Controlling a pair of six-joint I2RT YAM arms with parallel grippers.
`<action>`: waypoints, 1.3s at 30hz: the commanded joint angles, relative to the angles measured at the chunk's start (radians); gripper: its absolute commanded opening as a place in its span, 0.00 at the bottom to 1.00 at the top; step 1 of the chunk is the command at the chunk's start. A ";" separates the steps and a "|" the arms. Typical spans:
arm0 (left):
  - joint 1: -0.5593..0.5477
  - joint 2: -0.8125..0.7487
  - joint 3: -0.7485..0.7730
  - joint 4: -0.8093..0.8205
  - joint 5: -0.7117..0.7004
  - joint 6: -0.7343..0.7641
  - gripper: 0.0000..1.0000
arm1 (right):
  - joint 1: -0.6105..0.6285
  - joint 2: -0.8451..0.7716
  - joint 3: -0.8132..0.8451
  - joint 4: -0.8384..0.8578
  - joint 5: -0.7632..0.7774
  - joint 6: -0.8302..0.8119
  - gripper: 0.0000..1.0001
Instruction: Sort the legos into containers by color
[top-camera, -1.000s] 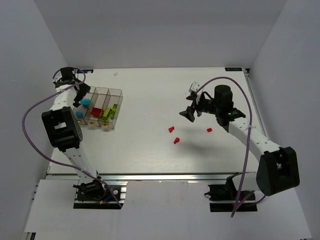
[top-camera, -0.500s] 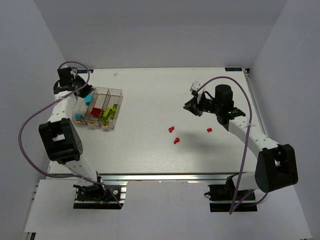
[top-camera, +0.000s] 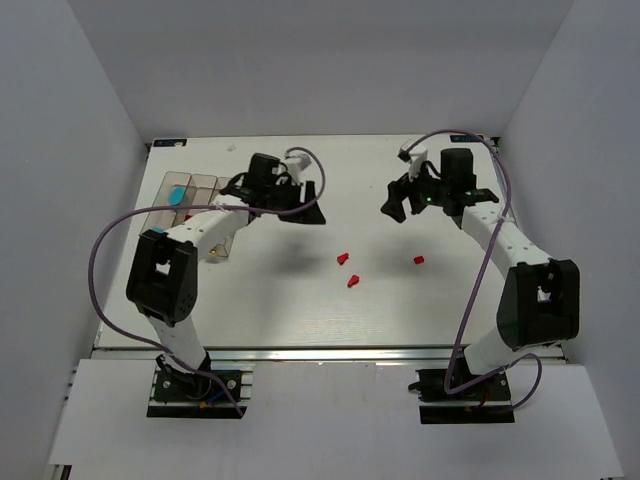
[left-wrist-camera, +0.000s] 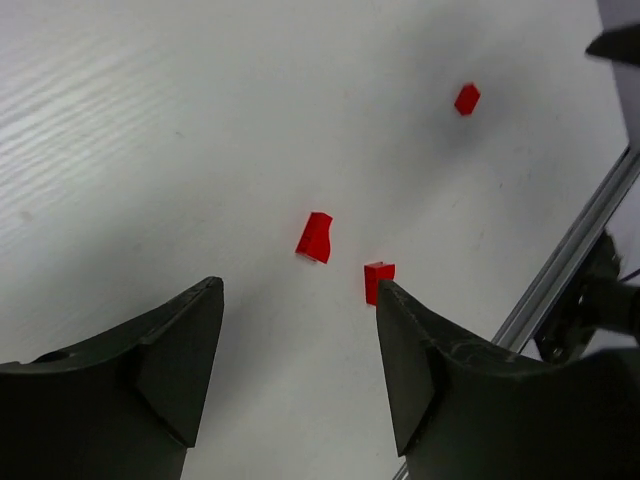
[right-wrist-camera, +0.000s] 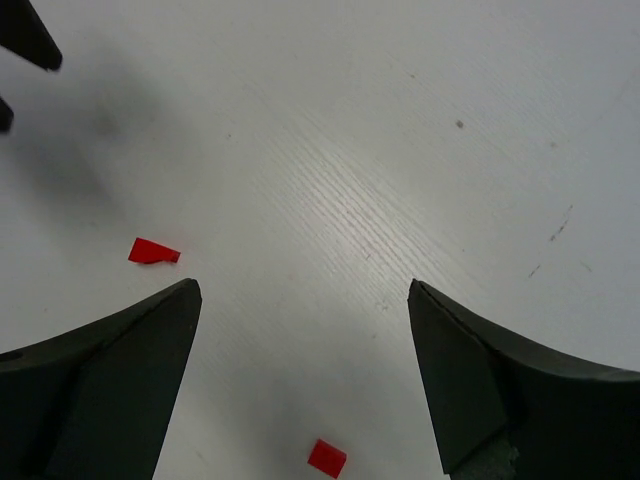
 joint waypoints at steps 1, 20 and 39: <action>-0.068 0.006 -0.027 0.066 -0.028 0.165 0.72 | -0.051 -0.031 0.027 -0.104 -0.070 0.110 0.89; -0.386 0.263 0.172 -0.059 -0.503 0.374 0.61 | -0.258 -0.093 -0.067 -0.046 -0.164 0.149 0.87; -0.444 0.340 0.225 -0.185 -0.650 0.336 0.36 | -0.258 -0.085 -0.068 -0.061 -0.178 0.136 0.87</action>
